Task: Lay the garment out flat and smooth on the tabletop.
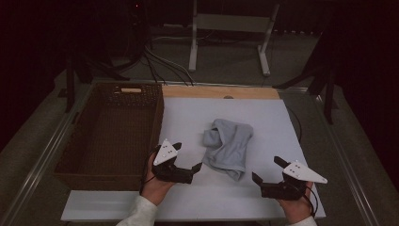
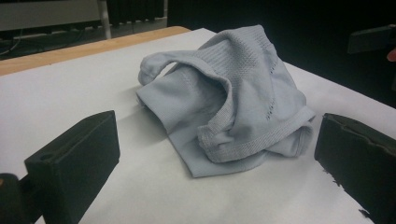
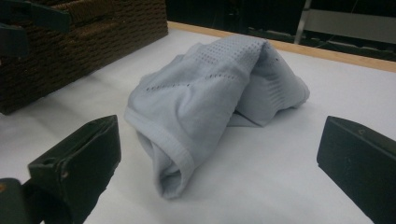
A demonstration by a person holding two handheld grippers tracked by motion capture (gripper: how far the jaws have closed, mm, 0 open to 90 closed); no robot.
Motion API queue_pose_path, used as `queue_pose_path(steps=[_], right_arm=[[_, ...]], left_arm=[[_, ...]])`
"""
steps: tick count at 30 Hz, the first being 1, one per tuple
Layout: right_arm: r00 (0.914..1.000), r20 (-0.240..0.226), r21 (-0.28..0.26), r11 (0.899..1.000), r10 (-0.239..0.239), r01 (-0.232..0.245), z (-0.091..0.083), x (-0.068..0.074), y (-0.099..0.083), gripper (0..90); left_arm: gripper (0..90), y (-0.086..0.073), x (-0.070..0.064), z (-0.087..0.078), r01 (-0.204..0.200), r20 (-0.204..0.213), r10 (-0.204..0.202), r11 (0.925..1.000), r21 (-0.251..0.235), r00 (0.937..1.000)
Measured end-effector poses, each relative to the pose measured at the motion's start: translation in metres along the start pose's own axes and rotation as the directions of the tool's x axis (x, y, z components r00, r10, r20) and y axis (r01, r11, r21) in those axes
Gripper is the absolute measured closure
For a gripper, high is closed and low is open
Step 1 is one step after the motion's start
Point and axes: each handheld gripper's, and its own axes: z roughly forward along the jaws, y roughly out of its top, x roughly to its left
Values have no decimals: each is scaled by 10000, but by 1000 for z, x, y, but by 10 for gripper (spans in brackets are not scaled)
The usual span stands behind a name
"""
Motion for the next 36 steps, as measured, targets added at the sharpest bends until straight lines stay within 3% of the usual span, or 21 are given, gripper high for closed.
queue_pose_path(steps=[11,36], right_arm=[[9999,-46,230,9997,-100,101,19,-4,20,0],[10000,-76,366,9993,18,-15,59,-10,45,0]], left_arm=[[5,0,-1,-2,11,-11,-11,10000,-80,10000],[5,1,-2,-3,20,28,-20,9999,-167,10000]])
